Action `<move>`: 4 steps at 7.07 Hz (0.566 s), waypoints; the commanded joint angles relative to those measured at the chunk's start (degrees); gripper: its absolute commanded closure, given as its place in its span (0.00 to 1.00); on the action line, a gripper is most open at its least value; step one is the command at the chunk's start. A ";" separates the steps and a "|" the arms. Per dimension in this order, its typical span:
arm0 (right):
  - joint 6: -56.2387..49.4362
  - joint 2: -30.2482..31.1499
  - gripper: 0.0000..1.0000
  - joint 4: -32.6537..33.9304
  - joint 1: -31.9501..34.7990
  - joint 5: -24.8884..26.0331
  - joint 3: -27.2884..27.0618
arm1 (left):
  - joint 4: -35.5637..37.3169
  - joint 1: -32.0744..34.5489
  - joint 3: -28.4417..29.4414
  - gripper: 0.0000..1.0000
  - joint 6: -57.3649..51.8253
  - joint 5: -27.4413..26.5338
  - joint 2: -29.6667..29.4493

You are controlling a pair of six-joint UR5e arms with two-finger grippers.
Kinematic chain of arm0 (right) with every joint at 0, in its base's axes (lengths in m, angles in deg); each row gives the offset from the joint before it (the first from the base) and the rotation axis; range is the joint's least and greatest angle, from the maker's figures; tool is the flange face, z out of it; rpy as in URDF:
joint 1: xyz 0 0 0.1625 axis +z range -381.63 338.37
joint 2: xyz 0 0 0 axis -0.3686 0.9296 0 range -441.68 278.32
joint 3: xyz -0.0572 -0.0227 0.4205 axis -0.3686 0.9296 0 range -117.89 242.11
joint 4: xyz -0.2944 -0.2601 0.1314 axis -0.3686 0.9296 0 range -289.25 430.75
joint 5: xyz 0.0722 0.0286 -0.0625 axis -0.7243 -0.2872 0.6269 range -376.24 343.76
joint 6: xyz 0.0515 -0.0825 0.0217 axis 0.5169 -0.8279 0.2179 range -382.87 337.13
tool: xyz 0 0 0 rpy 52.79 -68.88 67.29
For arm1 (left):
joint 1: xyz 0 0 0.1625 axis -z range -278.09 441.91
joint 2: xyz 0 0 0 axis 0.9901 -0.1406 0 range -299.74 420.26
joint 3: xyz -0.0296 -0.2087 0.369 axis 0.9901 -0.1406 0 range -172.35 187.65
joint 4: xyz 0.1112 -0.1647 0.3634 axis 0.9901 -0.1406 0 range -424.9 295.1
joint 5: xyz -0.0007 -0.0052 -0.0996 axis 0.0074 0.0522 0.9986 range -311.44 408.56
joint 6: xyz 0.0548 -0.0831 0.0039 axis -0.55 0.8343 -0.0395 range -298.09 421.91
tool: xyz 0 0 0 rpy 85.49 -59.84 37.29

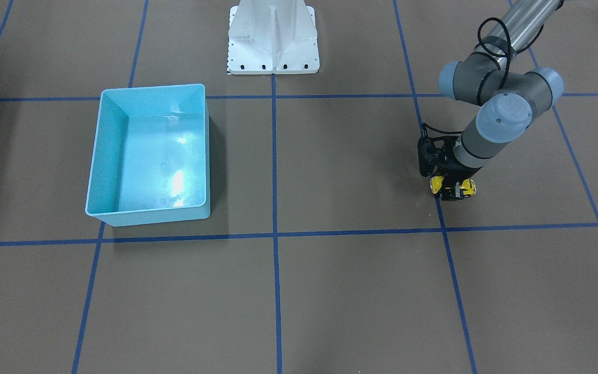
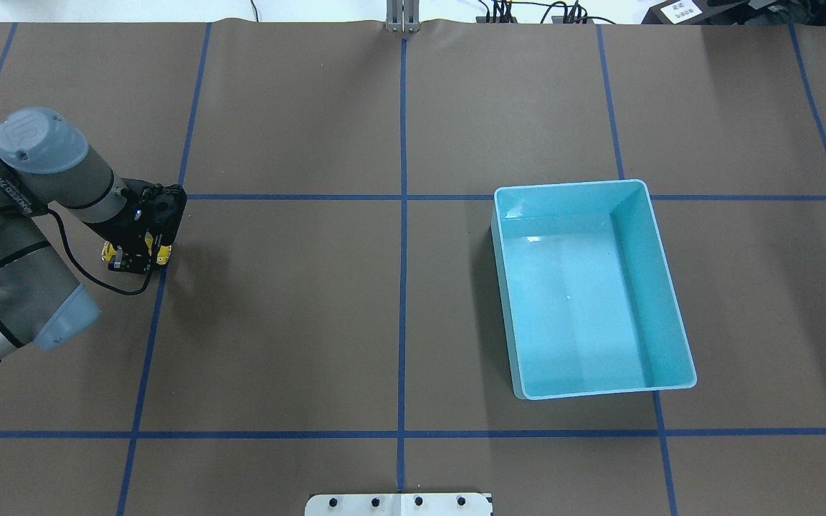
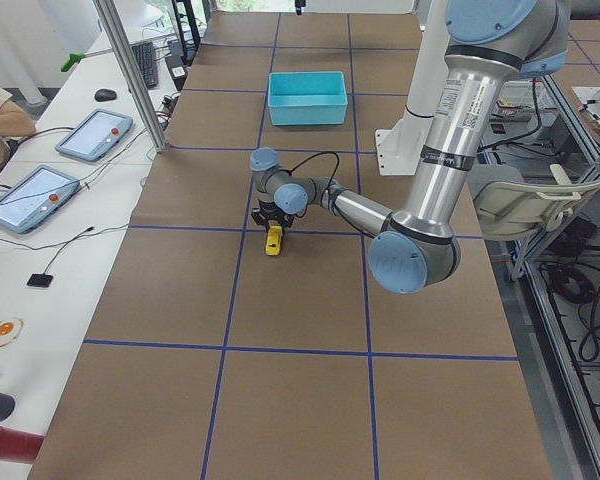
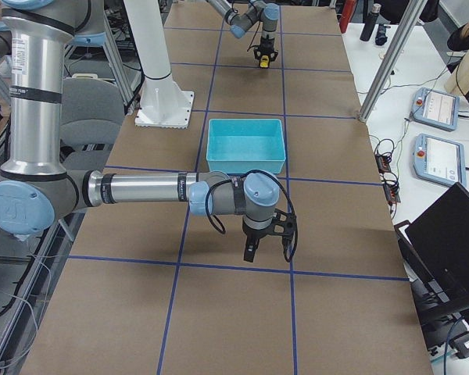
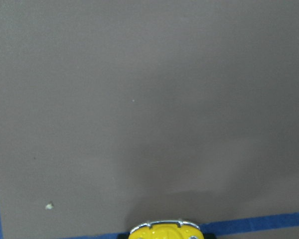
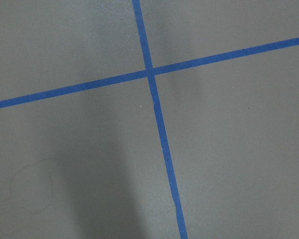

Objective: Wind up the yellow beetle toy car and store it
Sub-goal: 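Keep pulling the car back toward the robot with the left gripper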

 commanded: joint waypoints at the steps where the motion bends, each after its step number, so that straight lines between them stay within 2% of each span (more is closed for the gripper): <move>1: 0.00 0.00 0.00 0.00 0.00 0.00 0.09 | -0.76 0.40 -0.03 1.00 -1.16 0.35 1.07; 4: 0.00 0.00 0.00 0.00 0.00 0.00 0.18 | -1.38 1.28 -0.03 1.00 -2.30 1.84 2.13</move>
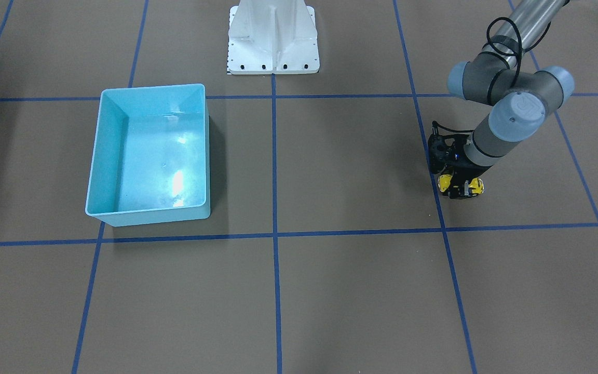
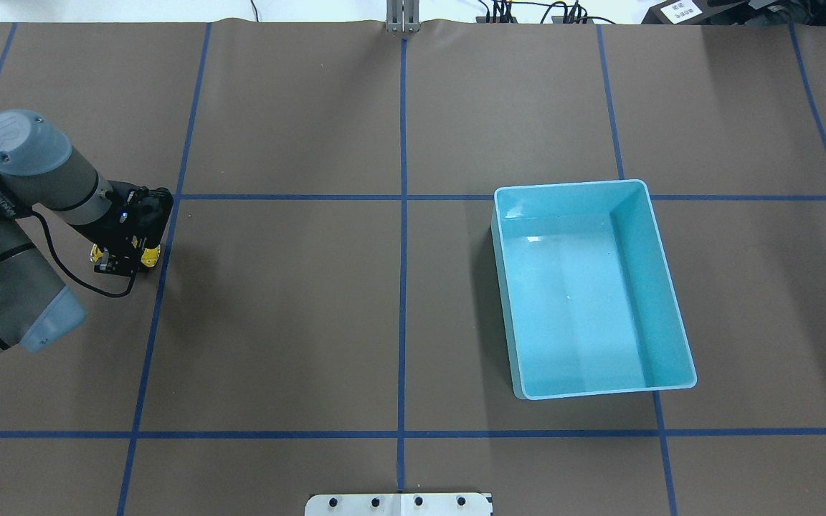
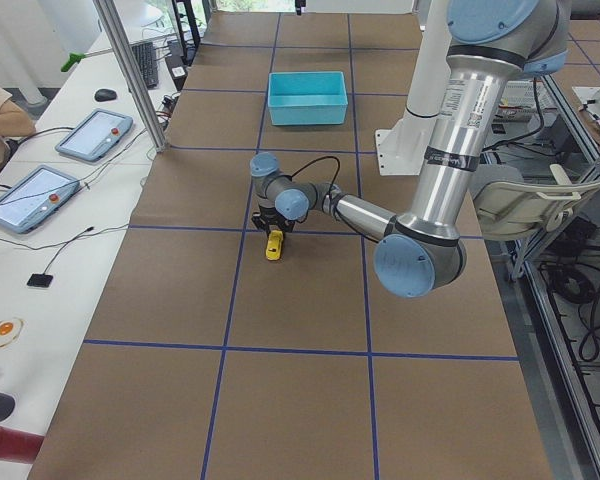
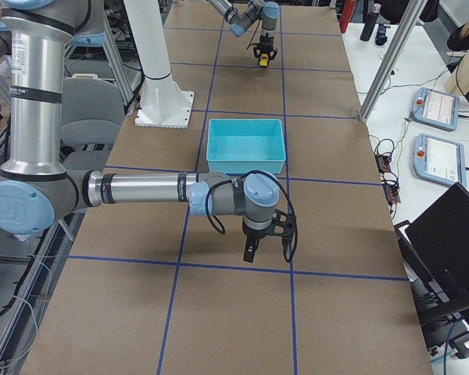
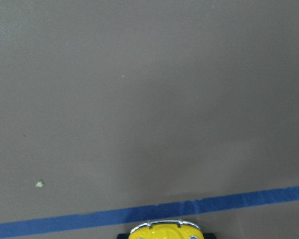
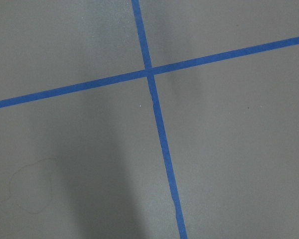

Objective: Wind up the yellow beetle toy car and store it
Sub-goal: 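Keep pulling the car back toward the robot with the left gripper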

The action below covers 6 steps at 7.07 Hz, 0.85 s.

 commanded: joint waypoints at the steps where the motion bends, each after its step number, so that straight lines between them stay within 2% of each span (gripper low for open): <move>1: 0.00 0.00 0.00 0.00 0.00 0.00 0.02 | -0.86 0.60 0.04 1.00 -0.64 0.96 1.03; 6: 0.00 0.00 0.00 0.00 0.00 0.00 0.11 | -1.74 1.31 0.13 1.00 -2.23 1.05 2.35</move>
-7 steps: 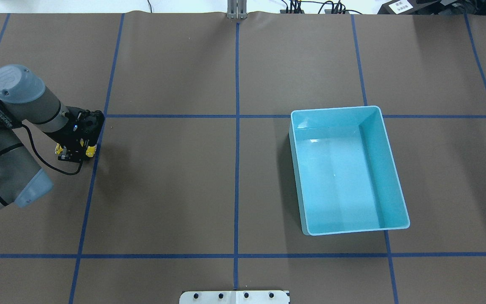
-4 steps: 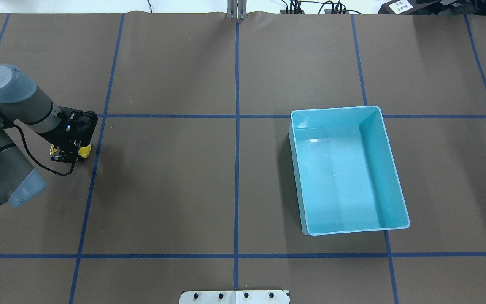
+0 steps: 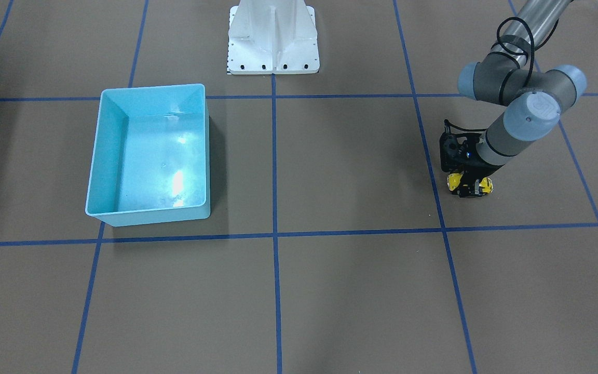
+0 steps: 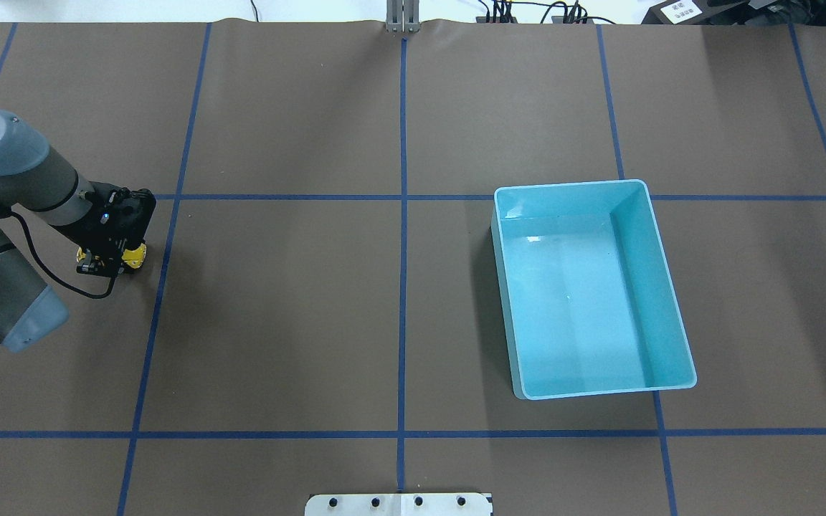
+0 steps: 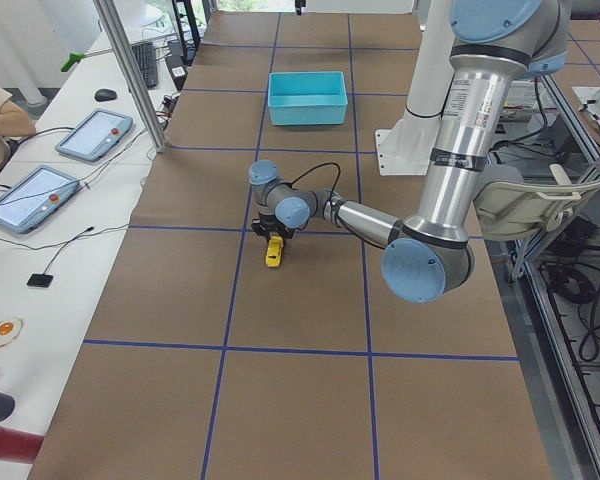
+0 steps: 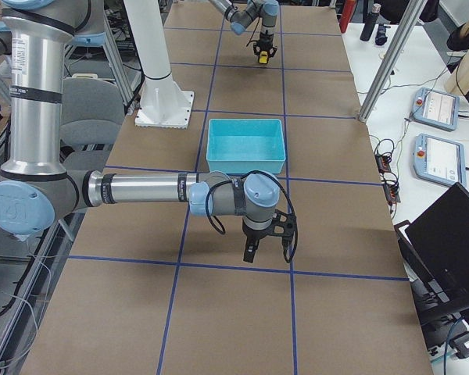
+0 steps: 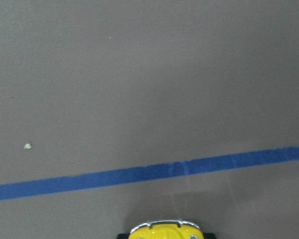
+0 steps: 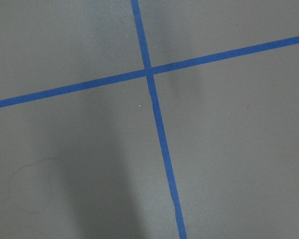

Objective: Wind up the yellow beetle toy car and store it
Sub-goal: 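Keep pulling the car back toward the robot with the left gripper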

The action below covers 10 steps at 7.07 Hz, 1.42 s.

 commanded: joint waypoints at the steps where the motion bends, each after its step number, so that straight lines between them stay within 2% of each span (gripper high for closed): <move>1: 0.00 0.04 0.00 0.00 0.00 0.00 0.02 | -0.16 0.12 0.00 1.00 -0.27 0.01 0.44; 8: 0.09 -0.05 0.00 0.00 0.00 -0.09 -0.07 | -0.78 0.38 0.18 1.00 -0.62 0.37 1.05; 9: 0.09 0.04 0.00 0.00 0.00 -0.09 -0.07 | -0.78 0.38 0.27 0.88 -0.53 0.28 0.97; 10: 0.09 -0.05 0.00 0.00 0.00 -0.09 -0.07 | -0.78 0.29 0.35 0.01 -0.53 0.37 0.97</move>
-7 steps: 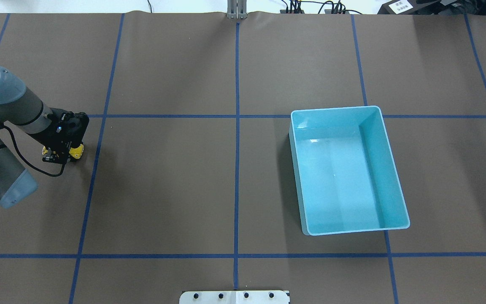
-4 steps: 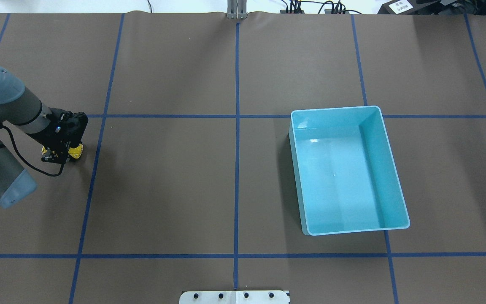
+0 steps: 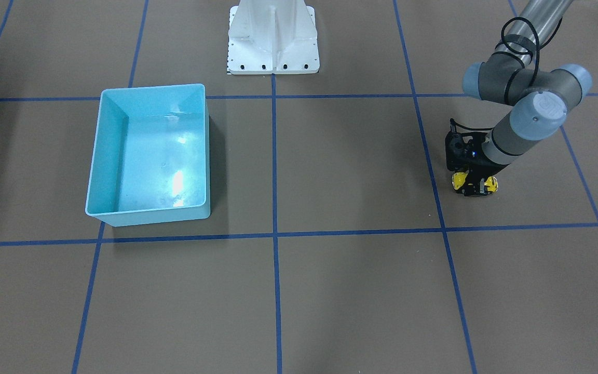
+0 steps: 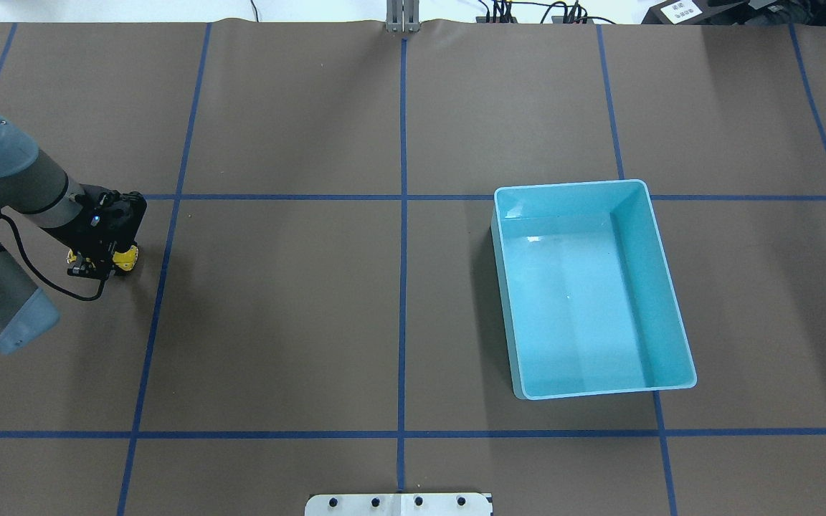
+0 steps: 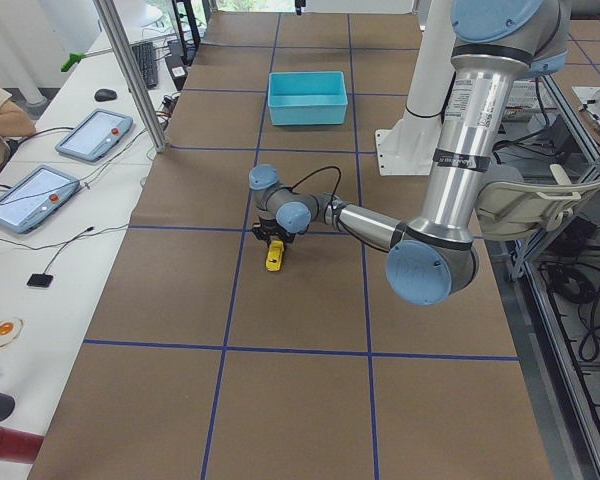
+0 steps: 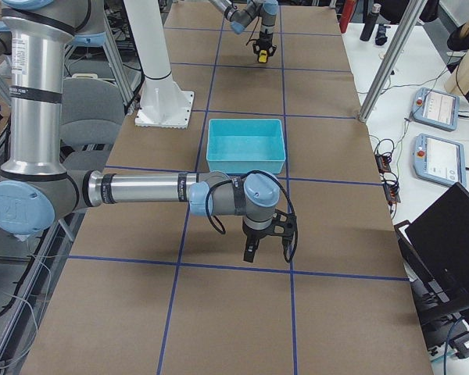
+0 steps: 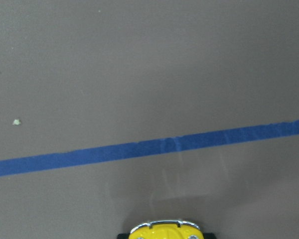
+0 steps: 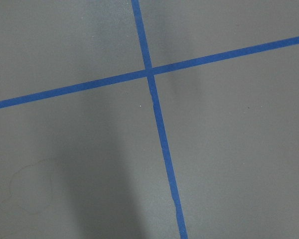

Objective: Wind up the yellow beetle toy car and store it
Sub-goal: 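Release the car from the left gripper so it rolls toward the bin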

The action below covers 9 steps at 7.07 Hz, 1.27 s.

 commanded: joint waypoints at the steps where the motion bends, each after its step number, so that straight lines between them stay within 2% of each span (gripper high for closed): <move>1: 0.00 -0.03 0.00 0.00 0.00 0.00 0.07 | -0.01 -0.08 0.19 0.00 0.04 -0.06 -0.04; 9: 0.00 -0.03 0.00 0.18 0.00 -0.35 -0.72 | -0.01 0.10 0.02 0.00 0.04 -0.06 -0.04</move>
